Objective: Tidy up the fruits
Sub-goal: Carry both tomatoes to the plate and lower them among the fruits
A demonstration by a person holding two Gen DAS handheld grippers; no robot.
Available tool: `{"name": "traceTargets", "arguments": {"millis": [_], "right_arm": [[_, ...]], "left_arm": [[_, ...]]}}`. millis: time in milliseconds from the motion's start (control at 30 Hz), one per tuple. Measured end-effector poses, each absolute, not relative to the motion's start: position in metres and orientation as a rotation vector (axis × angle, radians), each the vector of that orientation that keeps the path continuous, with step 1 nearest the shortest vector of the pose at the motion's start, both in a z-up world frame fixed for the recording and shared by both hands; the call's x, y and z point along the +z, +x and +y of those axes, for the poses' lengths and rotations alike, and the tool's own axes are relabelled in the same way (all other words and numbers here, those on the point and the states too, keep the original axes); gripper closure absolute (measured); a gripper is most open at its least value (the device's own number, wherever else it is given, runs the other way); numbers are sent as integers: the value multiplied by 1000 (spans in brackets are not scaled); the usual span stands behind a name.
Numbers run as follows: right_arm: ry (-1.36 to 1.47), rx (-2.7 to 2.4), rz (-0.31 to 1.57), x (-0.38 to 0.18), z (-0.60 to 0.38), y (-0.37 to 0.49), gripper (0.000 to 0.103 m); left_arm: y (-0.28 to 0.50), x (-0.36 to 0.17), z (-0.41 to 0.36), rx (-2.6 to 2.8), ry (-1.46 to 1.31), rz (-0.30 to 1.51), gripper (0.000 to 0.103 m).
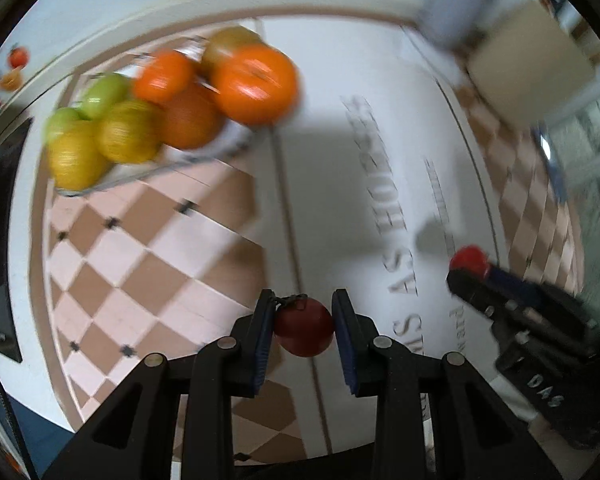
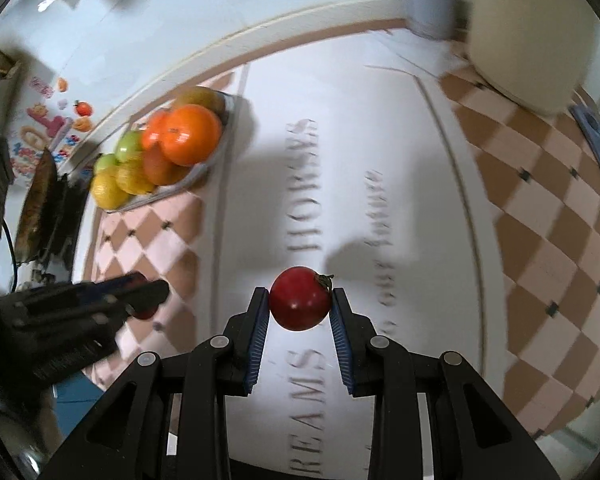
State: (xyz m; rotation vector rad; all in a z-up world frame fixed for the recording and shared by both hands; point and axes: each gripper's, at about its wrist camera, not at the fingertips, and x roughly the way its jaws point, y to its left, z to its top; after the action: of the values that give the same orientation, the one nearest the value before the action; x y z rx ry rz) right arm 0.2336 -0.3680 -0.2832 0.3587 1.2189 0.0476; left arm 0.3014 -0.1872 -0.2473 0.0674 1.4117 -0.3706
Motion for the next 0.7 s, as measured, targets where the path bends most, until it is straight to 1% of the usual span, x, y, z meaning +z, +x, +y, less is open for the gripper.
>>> {"name": "traceTargets", "arguments": {"millis": [133,333,533,700], "right_arm": [[354,120,1207,-274,-342,254,70],[378,253,1191,-260,-295,291,70],[448,288,1188,-259,-269,329,70],[554,266,1196,-287,-267,352,70]], "left_arm": [[322,-219,-143,-307,-28,1361,76],[350,-205,-86,-202,-145,1315,76],[384,-208,-33,-110,-221,1303,76],[412,-228,3,-67,-296,1337,76]]}}
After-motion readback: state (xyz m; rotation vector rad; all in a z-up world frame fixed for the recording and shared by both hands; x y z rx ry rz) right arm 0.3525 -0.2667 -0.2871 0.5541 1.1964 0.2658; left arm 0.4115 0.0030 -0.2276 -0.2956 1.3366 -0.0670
